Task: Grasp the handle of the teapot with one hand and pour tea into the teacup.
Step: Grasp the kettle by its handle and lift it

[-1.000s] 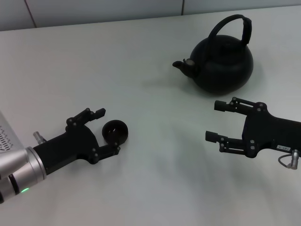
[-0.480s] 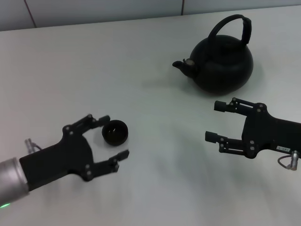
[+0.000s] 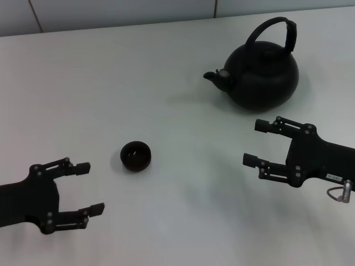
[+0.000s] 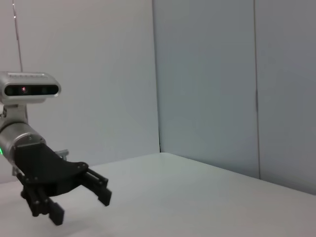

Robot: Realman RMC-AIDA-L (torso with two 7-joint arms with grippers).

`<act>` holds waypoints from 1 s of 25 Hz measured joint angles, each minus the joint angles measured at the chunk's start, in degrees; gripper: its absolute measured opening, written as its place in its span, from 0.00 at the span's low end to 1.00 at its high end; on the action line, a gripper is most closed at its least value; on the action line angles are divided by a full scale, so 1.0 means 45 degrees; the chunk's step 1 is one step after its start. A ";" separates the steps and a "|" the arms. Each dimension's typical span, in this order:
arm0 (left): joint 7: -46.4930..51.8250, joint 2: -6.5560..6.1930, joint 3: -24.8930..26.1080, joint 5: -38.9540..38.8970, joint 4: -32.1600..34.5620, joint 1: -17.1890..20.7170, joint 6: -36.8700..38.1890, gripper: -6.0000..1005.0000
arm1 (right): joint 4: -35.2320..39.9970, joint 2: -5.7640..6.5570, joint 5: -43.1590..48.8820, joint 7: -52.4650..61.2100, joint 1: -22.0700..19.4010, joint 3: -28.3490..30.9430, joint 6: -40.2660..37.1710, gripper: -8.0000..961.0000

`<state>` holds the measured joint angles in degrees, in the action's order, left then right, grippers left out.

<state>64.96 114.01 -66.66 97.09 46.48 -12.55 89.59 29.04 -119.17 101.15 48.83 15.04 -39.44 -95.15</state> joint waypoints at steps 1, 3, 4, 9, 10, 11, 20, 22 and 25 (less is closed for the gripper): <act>0.0076 0.0056 0.0330 0.0544 0.0045 -0.0098 0.0222 0.84 | -0.0093 -0.0004 0.0000 -0.0031 -0.0001 0.0079 0.0073 0.80; 0.0076 0.0079 0.0405 0.0640 0.0055 -0.0107 0.0245 0.84 | -0.0124 -0.0007 0.0000 -0.0032 -0.0002 0.0113 0.0104 0.80; 0.0076 0.0110 0.0483 0.0741 0.0059 -0.0110 0.0267 0.84 | -0.0155 -0.0010 0.0000 -0.0034 -0.0002 0.0149 0.0128 0.80; -0.0001 0.0193 0.0556 0.0887 0.0065 -0.0098 0.0281 0.84 | -0.0391 -0.0031 0.0000 -0.0086 -0.0002 0.0951 0.0108 0.80; -0.0023 0.0207 0.0564 0.0986 0.0077 -0.0086 0.0286 0.84 | -0.0482 -0.0034 -0.0001 -0.0176 -0.0002 0.1179 0.0076 0.80; -0.0022 0.0214 0.0569 0.1032 0.0083 -0.0078 0.0296 0.84 | -0.0723 -0.0037 -0.0005 -0.0452 0.0005 0.1621 0.0036 0.80; -0.0046 0.0218 0.0584 0.1083 0.0098 -0.0005 0.0372 0.84 | -0.2106 -0.0069 -0.0064 -0.1806 0.0223 0.3978 -0.0186 0.80; -0.0046 0.0218 0.0585 0.1084 0.0100 -0.0010 0.0397 0.84 | -0.2631 -0.0074 -0.0378 -0.2233 0.0299 0.4689 -0.0183 0.80; -0.0046 0.0214 0.0590 0.1088 0.0102 -0.0033 0.0422 0.84 | -0.3307 -0.0058 -0.1247 -0.2562 0.0365 0.5545 0.0197 0.80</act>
<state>64.75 114.97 -64.00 101.99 46.94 -12.69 91.49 14.16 -119.44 95.54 37.30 16.68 -14.48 -94.26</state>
